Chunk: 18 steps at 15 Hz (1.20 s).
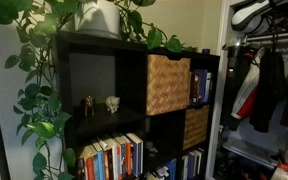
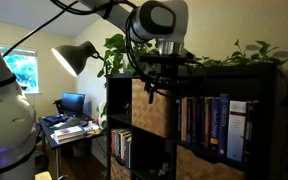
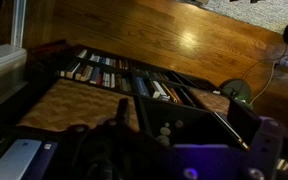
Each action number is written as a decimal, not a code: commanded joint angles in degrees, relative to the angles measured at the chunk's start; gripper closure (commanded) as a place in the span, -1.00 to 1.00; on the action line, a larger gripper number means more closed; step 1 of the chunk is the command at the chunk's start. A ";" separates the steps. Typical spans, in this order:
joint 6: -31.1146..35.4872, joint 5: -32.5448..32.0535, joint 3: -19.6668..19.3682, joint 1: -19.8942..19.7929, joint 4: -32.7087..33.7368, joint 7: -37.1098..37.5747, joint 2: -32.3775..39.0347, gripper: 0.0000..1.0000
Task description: Pull out the top brown basket then remove the black sock from the basket and close push in the brown basket
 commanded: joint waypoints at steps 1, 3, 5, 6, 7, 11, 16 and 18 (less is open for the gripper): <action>-0.11 0.78 1.81 -2.09 0.12 -0.68 0.36 -1.00; -0.11 0.78 1.81 -2.09 0.12 -0.68 0.36 -1.00; -0.11 0.78 1.81 -2.09 0.12 -0.68 0.36 -1.00; -0.11 0.78 1.81 -2.09 0.12 -0.68 0.36 -1.00; -0.11 0.78 1.81 -2.09 0.12 -0.68 0.36 -1.00; 0.75 -0.25 3.60 -2.44 -0.44 1.01 -0.50 -1.00; 1.47 -0.12 8.80 -2.69 -0.40 10.89 -0.87 -1.00; 0.97 0.88 10.51 -2.52 0.00 16.37 -0.55 -1.00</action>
